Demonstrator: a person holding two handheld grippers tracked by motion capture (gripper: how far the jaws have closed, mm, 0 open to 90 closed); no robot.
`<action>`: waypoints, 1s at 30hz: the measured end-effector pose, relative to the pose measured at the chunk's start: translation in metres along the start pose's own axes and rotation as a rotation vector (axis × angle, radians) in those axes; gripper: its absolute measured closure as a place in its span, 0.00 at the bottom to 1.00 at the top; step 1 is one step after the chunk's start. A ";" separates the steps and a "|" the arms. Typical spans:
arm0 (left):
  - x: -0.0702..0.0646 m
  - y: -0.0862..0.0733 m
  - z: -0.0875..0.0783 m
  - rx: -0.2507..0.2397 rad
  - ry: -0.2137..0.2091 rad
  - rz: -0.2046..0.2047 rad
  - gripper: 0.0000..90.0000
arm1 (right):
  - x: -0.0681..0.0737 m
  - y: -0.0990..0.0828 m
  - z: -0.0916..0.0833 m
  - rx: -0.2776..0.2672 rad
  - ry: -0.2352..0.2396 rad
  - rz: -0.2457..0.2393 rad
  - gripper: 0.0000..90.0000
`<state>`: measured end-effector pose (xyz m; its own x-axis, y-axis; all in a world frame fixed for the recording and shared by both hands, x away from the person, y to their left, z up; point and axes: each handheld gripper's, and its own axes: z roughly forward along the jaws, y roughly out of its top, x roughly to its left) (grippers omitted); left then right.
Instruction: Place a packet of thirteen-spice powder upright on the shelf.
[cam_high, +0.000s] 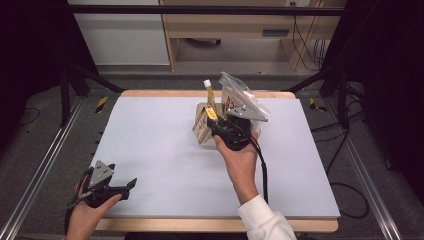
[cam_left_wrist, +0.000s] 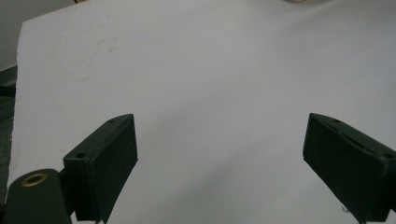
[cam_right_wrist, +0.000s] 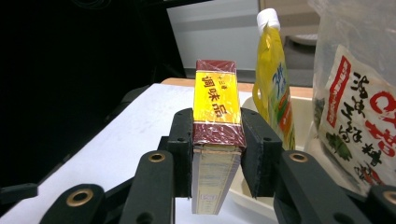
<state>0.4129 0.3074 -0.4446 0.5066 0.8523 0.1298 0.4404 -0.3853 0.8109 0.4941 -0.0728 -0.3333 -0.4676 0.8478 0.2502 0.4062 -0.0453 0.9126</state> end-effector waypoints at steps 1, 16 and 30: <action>0.000 0.000 0.000 0.000 0.000 0.002 0.11 | 0.002 0.000 0.000 -0.007 -0.008 -0.008 0.76; -0.001 0.000 0.000 0.000 -0.008 0.012 0.11 | 0.008 -0.008 0.011 -0.059 -0.081 -0.034 0.76; -0.003 0.000 0.001 0.003 -0.016 0.020 0.11 | 0.010 -0.017 0.030 -0.101 -0.155 -0.014 0.76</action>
<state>0.4124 0.3044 -0.4452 0.5268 0.8389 0.1370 0.4324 -0.4033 0.8065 0.5060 -0.0476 -0.3564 -0.3432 0.9195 0.1917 0.3160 -0.0792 0.9454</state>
